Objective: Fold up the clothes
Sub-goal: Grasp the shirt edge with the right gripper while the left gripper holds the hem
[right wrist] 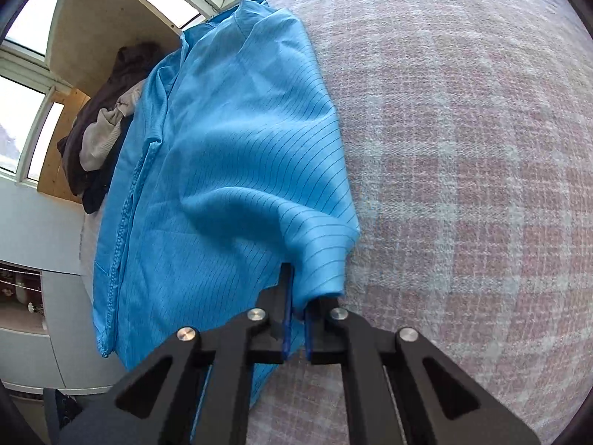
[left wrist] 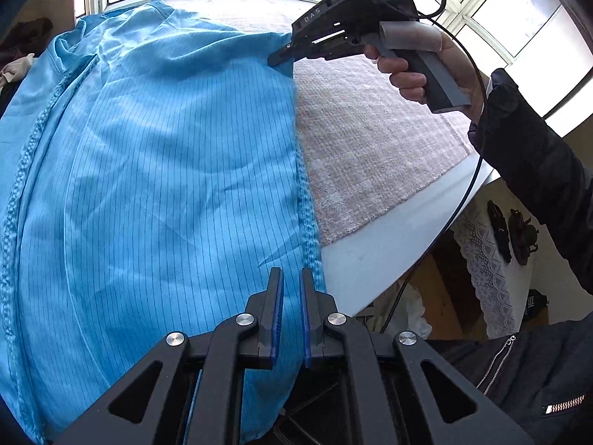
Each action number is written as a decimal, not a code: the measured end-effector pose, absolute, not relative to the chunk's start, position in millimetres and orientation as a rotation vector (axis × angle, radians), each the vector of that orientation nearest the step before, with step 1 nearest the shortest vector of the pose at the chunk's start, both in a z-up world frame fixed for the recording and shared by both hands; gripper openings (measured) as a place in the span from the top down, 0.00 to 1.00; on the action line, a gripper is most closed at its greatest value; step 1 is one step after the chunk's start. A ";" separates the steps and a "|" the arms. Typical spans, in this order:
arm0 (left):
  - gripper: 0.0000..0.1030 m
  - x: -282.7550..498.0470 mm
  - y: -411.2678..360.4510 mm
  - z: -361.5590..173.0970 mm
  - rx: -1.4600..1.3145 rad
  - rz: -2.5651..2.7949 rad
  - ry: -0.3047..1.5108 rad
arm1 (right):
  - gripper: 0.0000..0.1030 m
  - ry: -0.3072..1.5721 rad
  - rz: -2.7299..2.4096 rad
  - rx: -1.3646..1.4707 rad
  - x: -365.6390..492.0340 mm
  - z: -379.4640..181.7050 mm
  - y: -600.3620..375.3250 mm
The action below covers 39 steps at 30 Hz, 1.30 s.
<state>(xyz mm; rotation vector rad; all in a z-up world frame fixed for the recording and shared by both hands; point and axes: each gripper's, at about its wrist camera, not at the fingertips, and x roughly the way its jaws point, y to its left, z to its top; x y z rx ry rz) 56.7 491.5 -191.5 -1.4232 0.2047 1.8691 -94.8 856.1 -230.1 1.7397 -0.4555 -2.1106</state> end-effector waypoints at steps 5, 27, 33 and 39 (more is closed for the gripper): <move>0.82 56.2 503.9 -194.4 -1.433 1.850 0.249 | 0.97 -0.637 -2.099 1.670 -93.8 -187.4 855.7; 0.69 79.4 538.3 -197.3 -1.475 2.110 0.332 | 0.97 -0.456 -2.189 1.675 -96.3 -108.9 807.3; 0.64 67.8 547.1 -209.9 -1.533 2.167 0.387 | 0.97 -0.456 -2.186 1.681 -94.8 -105.7 804.4; 0.98 59.2 539.4 -220.0 -1.527 2.167 0.367 | 0.97 -0.442 -2.180 1.677 -92.0 -97.9 799.0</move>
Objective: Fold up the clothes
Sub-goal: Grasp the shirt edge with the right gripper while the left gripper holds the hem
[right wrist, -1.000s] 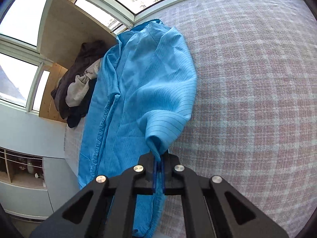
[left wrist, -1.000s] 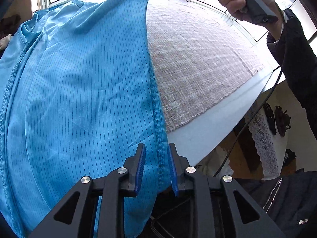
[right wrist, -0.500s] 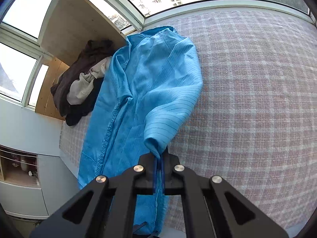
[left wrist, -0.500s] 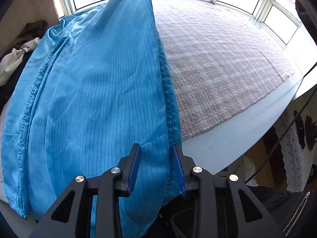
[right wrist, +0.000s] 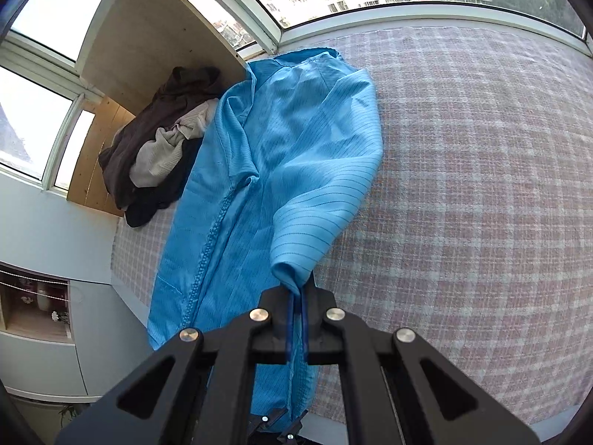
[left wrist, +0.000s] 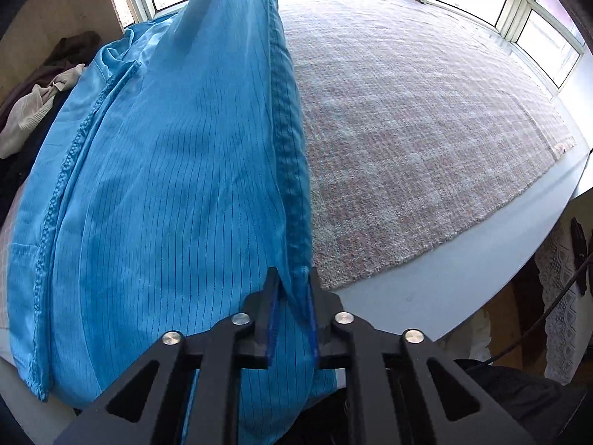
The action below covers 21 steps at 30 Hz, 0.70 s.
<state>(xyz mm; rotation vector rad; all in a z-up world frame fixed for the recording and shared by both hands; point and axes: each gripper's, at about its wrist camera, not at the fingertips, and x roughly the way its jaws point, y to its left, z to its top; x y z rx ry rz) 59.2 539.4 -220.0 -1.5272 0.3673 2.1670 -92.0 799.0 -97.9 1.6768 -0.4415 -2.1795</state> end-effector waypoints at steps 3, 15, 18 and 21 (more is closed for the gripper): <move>0.99 56.0 524.8 -213.8 -1.517 2.123 0.269 | 0.97 -0.415 -2.197 1.675 -92.1 -98.3 795.3; 0.99 25.9 417.3 -162.4 -1.524 2.058 -0.155 | 0.97 -0.389 -2.184 1.639 -116.5 -102.0 745.1; 0.99 18.0 375.9 -161.8 -1.539 2.039 -0.249 | 0.97 -0.329 -2.165 1.619 -127.0 -99.0 702.1; 0.99 0.7 341.2 -170.8 -1.571 2.017 -0.289 | 0.97 -0.244 -2.160 1.618 -142.2 -105.1 652.7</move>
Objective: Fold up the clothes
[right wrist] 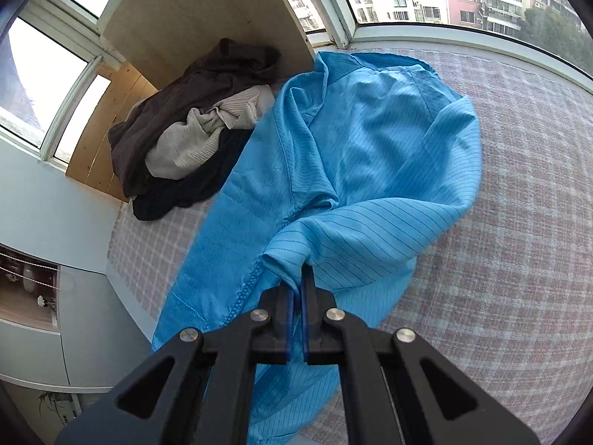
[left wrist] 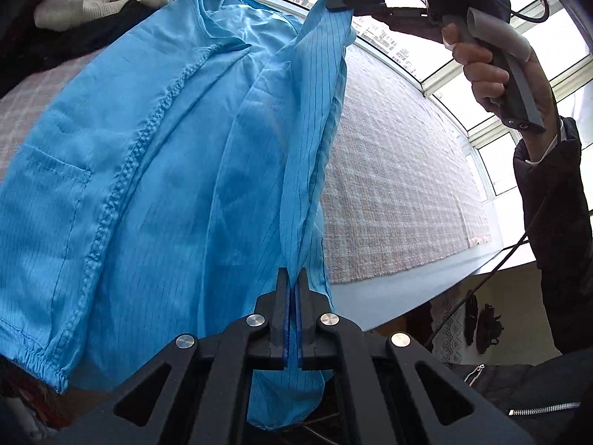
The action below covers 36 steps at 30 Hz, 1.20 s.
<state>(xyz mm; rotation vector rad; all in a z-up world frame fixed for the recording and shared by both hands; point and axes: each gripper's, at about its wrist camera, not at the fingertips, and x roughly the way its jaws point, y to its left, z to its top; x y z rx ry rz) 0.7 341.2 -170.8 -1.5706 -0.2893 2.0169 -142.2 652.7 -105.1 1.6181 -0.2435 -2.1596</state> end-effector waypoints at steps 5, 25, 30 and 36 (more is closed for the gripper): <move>0.98 -29.8 296.2 -207.4 -1.679 1.994 -0.283 | 0.97 -0.052 -2.170 1.693 -173.5 -149.6 572.4; 0.82 1.0 252.4 -204.3 -1.714 2.055 -0.136 | 0.70 0.146 -2.123 1.745 -156.3 -150.6 557.2; 0.83 39.5 247.4 -183.2 -1.692 2.065 -0.139 | 0.70 0.191 -1.952 1.676 -57.4 -137.5 565.7; 0.83 80.1 255.4 -191.1 -1.725 2.026 -0.168 | 0.70 0.278 -1.636 1.700 106.9 -192.3 554.8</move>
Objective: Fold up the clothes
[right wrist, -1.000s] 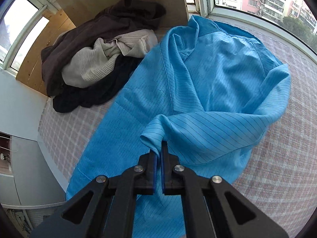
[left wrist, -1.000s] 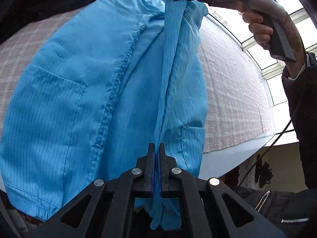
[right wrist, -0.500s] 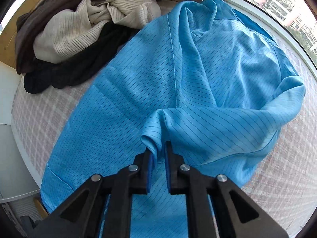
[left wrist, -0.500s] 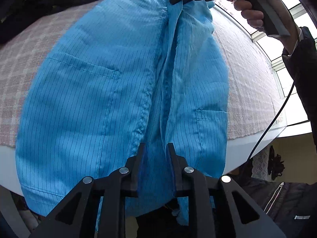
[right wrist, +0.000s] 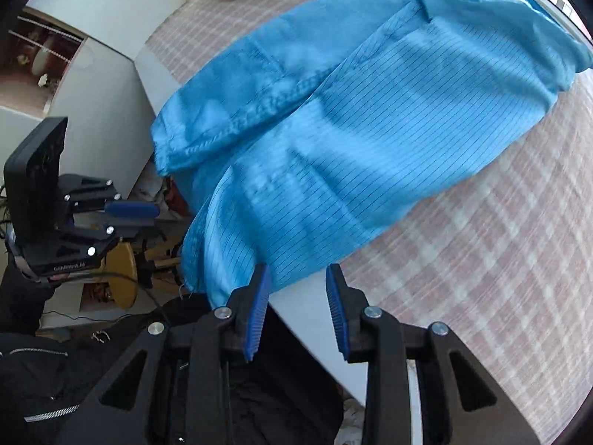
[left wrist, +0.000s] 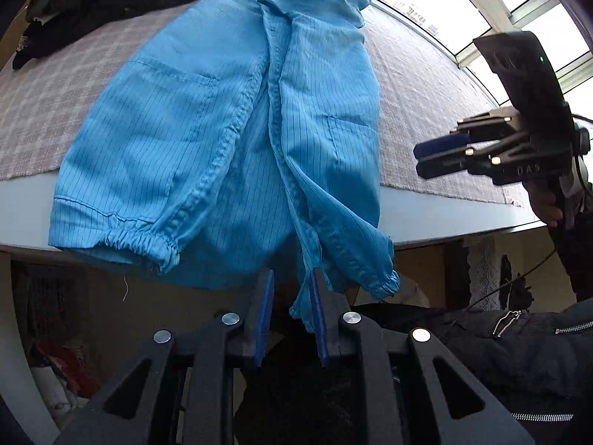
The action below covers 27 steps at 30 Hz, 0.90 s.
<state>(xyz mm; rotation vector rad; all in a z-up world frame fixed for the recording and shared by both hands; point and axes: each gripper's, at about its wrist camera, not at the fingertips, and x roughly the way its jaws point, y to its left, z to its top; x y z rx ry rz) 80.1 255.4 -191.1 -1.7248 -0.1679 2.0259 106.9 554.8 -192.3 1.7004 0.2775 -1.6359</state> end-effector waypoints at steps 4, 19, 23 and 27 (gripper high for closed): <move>0.83 93.1 258.2 -203.5 -1.726 1.984 -0.173 | 0.72 0.088 -1.703 1.709 146.3 -218.5 561.0; 0.83 116.6 243.8 -220.3 -1.655 1.978 0.015 | 0.96 -0.097 -1.741 1.677 191.8 -218.8 505.9; 0.83 125.4 235.5 -225.6 -1.641 1.915 -0.040 | 0.95 -0.068 -1.939 1.745 188.1 -207.6 554.7; 0.83 129.8 254.4 -238.6 -1.635 1.844 -0.028 | 0.95 -0.106 -1.953 1.844 184.3 -237.7 555.5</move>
